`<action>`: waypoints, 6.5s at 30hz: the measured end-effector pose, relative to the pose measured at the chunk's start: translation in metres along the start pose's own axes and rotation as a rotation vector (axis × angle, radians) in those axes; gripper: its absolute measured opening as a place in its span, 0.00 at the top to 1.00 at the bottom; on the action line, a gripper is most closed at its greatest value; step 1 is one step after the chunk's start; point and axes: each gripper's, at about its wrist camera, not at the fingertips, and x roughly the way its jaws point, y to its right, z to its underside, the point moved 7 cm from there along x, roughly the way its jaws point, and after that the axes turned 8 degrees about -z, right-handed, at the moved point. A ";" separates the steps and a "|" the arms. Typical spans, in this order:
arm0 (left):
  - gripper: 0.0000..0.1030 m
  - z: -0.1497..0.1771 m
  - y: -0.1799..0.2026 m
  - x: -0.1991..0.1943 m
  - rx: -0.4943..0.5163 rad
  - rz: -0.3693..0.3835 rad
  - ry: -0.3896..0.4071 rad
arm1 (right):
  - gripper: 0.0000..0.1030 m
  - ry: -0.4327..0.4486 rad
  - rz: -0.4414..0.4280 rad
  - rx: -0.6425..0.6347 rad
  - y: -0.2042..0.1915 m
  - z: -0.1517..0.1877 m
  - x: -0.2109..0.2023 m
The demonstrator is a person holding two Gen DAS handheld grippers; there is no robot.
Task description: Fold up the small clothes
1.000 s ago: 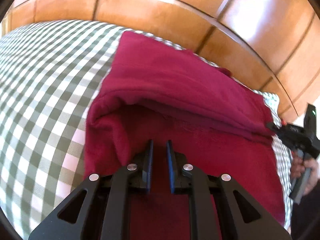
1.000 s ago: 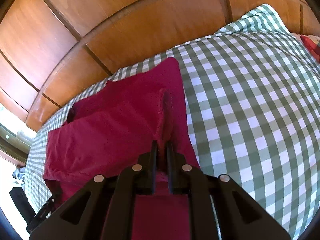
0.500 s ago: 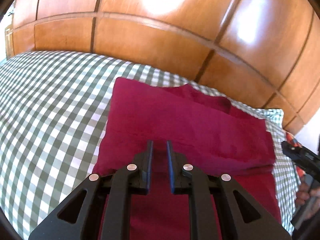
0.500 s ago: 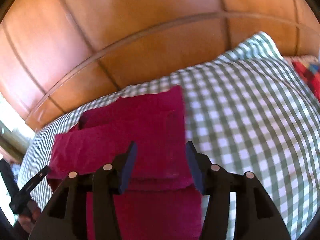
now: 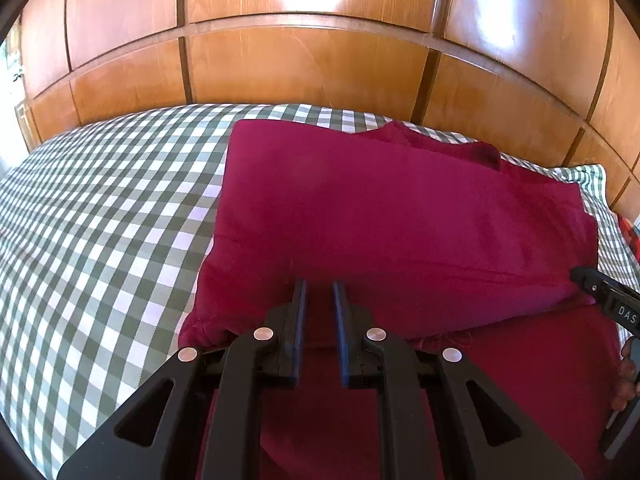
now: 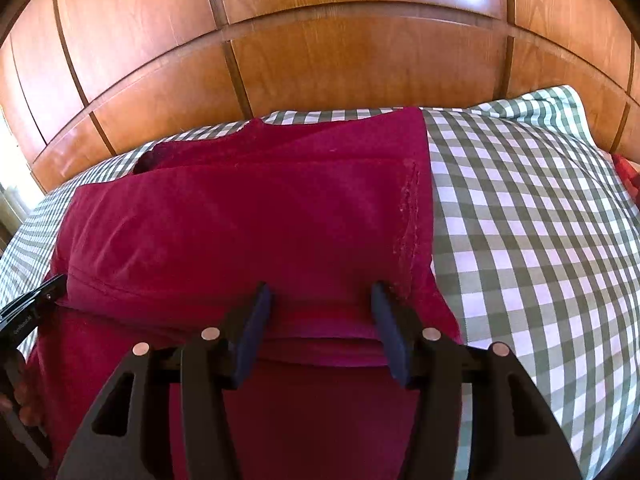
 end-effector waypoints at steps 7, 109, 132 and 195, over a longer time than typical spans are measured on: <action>0.89 0.000 0.000 -0.004 -0.010 0.003 0.000 | 0.50 -0.006 -0.002 0.005 0.000 -0.005 0.000; 0.48 0.079 -0.075 -0.098 0.011 0.332 -0.006 | 0.50 -0.136 -0.194 0.269 0.031 0.101 -0.105; 0.94 0.194 -0.104 -0.172 0.013 0.527 -0.149 | 0.78 -0.256 -0.154 0.054 0.005 0.151 -0.149; 0.82 0.005 -0.131 -0.040 -0.249 0.365 -0.080 | 0.44 -0.045 -0.055 0.110 0.018 -0.051 -0.029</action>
